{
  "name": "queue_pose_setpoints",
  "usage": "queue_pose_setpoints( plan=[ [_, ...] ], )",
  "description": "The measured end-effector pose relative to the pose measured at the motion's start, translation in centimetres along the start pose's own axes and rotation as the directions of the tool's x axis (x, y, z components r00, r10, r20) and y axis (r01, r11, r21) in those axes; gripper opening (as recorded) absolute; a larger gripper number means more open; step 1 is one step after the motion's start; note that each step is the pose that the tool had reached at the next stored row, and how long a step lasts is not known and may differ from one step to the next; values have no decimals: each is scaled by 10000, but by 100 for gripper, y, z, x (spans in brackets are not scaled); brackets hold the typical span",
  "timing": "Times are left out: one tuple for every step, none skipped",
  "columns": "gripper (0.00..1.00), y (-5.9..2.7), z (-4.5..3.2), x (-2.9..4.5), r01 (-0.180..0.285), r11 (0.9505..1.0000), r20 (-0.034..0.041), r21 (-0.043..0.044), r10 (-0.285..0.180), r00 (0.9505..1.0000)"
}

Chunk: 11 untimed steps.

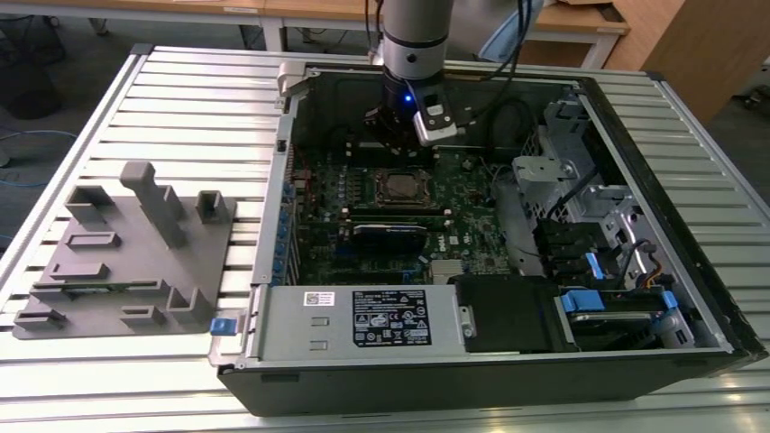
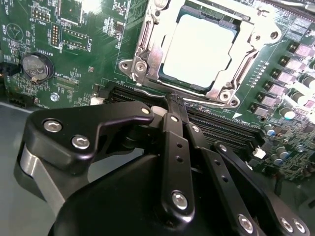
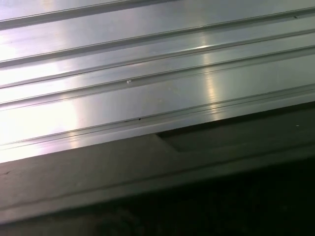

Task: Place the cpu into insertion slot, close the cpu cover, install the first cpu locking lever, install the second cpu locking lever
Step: 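Install the first cpu locking lever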

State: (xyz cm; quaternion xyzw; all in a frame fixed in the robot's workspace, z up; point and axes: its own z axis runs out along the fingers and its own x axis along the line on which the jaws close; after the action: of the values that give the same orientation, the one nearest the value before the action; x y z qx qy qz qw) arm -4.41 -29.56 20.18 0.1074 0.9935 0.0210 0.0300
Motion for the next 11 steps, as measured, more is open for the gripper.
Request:
queue_pose_setpoints(
  plan=[
    [11, 0, 0, 0, -7, 10000, 1, 0, 7, 10000],
    [11, 0, 0, 0, -15, 10000, 1, 1, 15, 10000],
    [11, 0, 0, 0, -22, 10000, 2, 2, 22, 10000],
    [11, 0, 0, -1, -26, 10000, 2, 1, 26, 10000],
    [11, 1, 1, -3, -26, 10000, 2, 0, 26, 10000],
    [11, 2, 2, -9, -30, 10000, 3, -1, 30, 10000],
    [11, 4, 3, -17, -34, 10000, 3, -1, 34, 10000],
    [11, 5, 4, -25, -36, 10000, 3, 1, 36, 10000],
    [11, 6, 4, -30, -38, 10000, 2, 2, 38, 10000],
    [11, 7, 4, -32, -40, 10000, 2, 1, 40, 10000],
    [11, 7, 5, -35, -43, 10000, 3, 2, 43, 10000]
  ],
)
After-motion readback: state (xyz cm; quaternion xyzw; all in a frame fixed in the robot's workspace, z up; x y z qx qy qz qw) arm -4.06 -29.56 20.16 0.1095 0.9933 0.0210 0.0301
